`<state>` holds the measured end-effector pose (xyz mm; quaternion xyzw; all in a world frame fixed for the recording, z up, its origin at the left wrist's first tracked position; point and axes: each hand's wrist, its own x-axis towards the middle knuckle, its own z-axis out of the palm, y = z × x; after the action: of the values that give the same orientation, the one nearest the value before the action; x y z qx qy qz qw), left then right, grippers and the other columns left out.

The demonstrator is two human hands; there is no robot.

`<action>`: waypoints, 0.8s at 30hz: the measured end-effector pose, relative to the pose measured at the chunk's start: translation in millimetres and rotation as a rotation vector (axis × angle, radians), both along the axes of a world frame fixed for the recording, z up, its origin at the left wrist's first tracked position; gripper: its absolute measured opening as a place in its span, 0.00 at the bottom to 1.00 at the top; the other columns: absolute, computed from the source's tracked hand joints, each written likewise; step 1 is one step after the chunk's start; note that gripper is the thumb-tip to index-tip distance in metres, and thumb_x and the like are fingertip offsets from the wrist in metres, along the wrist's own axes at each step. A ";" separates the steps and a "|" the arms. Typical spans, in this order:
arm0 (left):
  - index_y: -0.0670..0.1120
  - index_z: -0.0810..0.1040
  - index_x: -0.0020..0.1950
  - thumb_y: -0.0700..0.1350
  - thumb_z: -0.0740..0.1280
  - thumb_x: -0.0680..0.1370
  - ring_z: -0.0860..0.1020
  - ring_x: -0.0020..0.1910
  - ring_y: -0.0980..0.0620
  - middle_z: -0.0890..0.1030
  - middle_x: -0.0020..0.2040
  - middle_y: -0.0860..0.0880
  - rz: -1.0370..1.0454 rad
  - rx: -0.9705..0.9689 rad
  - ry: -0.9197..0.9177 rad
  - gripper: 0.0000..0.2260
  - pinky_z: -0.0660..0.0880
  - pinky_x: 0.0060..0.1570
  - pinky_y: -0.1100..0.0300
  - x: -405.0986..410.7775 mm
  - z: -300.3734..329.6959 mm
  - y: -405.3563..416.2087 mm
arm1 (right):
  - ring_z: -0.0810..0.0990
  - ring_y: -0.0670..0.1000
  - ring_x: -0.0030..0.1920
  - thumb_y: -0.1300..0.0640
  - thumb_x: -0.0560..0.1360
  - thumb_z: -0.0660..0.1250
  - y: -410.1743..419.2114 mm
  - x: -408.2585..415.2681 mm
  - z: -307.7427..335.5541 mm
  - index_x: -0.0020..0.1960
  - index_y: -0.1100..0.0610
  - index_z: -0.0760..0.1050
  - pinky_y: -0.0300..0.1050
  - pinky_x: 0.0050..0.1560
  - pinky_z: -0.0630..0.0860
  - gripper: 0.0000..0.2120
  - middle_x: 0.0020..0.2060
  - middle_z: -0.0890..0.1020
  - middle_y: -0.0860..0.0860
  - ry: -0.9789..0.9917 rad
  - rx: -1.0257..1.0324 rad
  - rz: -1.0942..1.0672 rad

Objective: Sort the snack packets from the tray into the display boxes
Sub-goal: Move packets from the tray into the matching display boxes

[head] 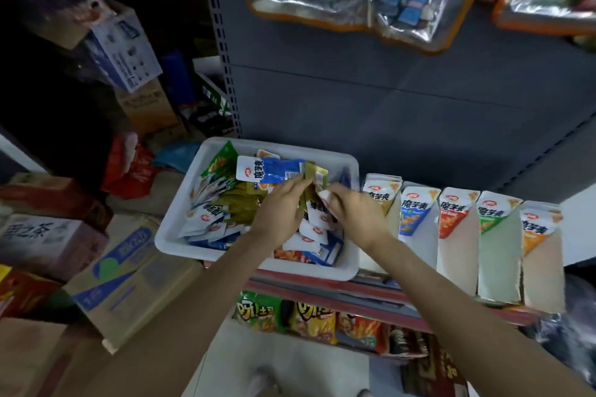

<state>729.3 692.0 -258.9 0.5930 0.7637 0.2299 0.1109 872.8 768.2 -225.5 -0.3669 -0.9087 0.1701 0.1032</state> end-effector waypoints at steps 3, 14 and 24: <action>0.49 0.73 0.64 0.42 0.66 0.77 0.69 0.65 0.50 0.73 0.65 0.50 -0.048 0.080 -0.165 0.16 0.66 0.63 0.57 1.8 12.1 13.1 | 0.78 0.58 0.41 0.59 0.81 0.56 13.8 17.0 19.0 0.55 0.59 0.74 0.48 0.38 0.68 0.10 0.41 0.80 0.58 0.259 -0.096 -0.020; 0.41 0.77 0.53 0.43 0.68 0.76 0.78 0.45 0.54 0.79 0.46 0.50 0.110 0.150 -0.491 0.08 0.76 0.50 0.63 44.4 32.3 49.9 | 0.80 0.49 0.39 0.60 0.76 0.66 54.4 73.7 50.1 0.47 0.59 0.78 0.41 0.41 0.73 0.03 0.38 0.81 0.48 0.472 -0.118 -0.172; 0.43 0.65 0.72 0.44 0.72 0.73 0.76 0.60 0.48 0.77 0.64 0.45 0.018 -0.340 -0.463 0.30 0.72 0.57 0.58 72.7 -4.7 65.9 | 0.79 0.63 0.45 0.59 0.78 0.63 73.3 90.1 46.8 0.54 0.56 0.77 0.51 0.42 0.76 0.07 0.43 0.83 0.58 0.042 0.146 -0.144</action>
<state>802.0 757.9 -263.6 0.4907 0.7510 0.2286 0.3782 962.9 841.6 -178.7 -0.4191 -0.8876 0.1032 0.1605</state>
